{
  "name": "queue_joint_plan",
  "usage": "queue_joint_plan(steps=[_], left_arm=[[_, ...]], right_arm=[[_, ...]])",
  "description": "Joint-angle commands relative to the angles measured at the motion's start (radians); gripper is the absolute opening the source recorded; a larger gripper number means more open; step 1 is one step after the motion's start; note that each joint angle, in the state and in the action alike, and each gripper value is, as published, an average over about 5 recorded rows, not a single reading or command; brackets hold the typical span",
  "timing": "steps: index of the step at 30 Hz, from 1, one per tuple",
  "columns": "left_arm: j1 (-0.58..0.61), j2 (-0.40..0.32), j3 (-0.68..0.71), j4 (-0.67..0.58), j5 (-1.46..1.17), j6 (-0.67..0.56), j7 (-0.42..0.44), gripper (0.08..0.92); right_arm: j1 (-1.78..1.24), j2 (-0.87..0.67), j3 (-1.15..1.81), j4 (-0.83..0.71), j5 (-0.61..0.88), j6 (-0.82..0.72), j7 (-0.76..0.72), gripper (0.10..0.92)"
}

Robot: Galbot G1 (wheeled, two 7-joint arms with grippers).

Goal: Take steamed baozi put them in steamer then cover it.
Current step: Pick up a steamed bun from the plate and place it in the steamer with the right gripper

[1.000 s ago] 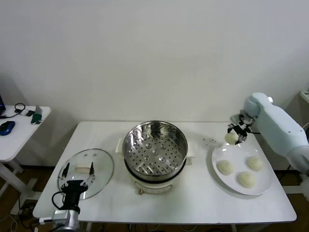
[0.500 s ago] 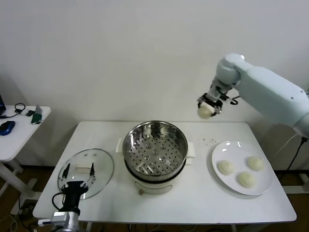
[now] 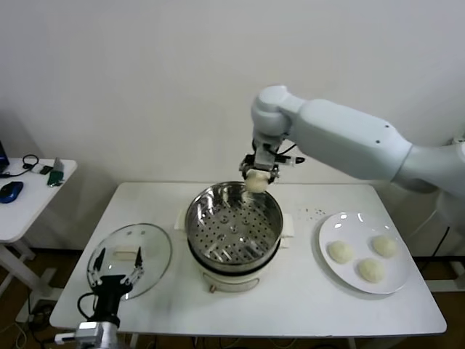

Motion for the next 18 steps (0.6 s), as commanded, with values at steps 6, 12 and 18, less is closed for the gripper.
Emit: queue_joint_plan(steps=[6, 12, 18], left_arm=[[0.001, 0.01, -0.001, -0.01, -0.008, 0.002, -0.001, 0.823], [0.005, 0.01, -0.005, -0.007, -0.015, 0.002, -0.003, 0.823], [0.007, 0.012, -0.003, -0.003, -0.015, 0.0, -0.004, 0.823]], right_arm=[[-0.112, 0.147, -0.022, -0.096, -0.18, 0.089, 0.03, 0.704], [-0.171, 0.16, -0.009, -0.14, -0.25, 0.106, 0.051, 0.704], [-0.211, 0.163, 0.004, -0.159, -0.296, 0.113, 0.065, 0.706]])
